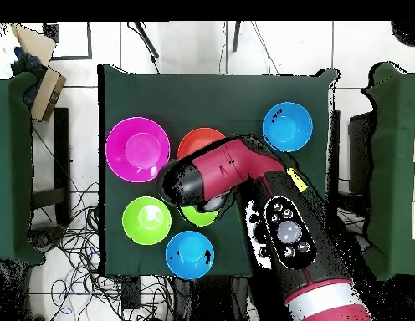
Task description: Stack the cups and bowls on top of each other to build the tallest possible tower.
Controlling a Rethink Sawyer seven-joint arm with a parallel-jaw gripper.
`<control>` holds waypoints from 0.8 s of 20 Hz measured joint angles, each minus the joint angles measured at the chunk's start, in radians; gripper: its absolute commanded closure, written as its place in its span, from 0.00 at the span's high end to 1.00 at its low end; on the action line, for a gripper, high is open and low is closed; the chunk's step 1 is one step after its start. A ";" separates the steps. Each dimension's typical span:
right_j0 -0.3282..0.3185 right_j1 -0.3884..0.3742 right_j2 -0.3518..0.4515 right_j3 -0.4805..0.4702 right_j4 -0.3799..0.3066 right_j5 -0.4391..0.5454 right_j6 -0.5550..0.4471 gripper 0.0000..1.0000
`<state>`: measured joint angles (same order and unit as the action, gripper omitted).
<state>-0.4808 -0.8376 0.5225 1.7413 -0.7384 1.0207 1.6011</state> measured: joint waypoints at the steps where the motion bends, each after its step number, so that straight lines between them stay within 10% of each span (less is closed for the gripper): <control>1: 0.004 -0.001 -0.004 0.000 0.002 0.000 0.001 0.00; 16: 0.073 0.002 -0.083 0.000 0.020 0.000 0.033 0.00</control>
<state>-0.4081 -0.8361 0.4394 1.7410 -0.7185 1.0207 1.6339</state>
